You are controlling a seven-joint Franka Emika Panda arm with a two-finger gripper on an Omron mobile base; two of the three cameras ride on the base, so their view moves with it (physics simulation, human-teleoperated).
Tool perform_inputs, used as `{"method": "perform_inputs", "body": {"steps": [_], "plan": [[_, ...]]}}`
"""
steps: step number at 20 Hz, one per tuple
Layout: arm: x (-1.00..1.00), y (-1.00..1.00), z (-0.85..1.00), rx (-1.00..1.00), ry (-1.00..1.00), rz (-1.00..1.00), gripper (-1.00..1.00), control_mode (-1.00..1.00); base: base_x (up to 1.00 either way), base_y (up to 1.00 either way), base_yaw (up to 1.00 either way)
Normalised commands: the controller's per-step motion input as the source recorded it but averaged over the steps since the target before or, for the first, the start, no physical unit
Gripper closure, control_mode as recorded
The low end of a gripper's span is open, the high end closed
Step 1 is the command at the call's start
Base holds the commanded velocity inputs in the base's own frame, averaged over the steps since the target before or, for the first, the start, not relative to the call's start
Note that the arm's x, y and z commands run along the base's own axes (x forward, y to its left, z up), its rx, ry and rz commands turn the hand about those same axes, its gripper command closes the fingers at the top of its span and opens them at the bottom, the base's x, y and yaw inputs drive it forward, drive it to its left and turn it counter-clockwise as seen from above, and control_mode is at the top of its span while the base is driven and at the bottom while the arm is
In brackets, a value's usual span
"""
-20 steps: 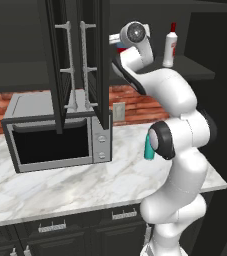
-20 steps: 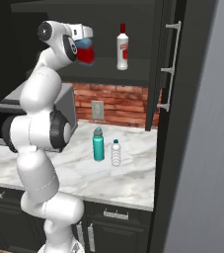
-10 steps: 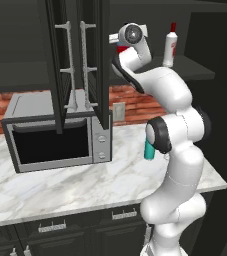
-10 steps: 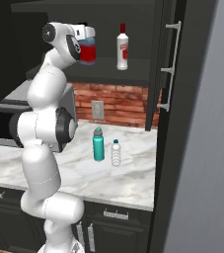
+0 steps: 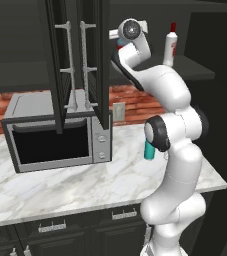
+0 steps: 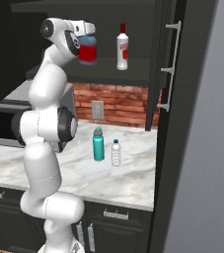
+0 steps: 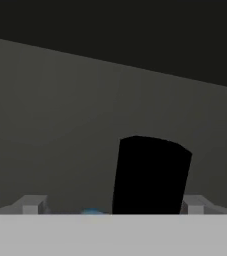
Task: Sort all alcoholic drinks to one cabinet, and non-alcoholic drinks to the other.
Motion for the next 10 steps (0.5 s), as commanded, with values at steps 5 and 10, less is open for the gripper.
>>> {"method": "perform_inputs", "body": {"steps": [5, 10], "plan": [[-0.21, -0.10, 0.13, 0.00, 0.02, -0.05, -1.00, -1.00, 0.00, 0.00, 0.00], [-0.44, -0.11, -0.12, 0.00, 0.08, -0.07, -1.00, -1.00, 0.00, 0.00, 0.00]]}}
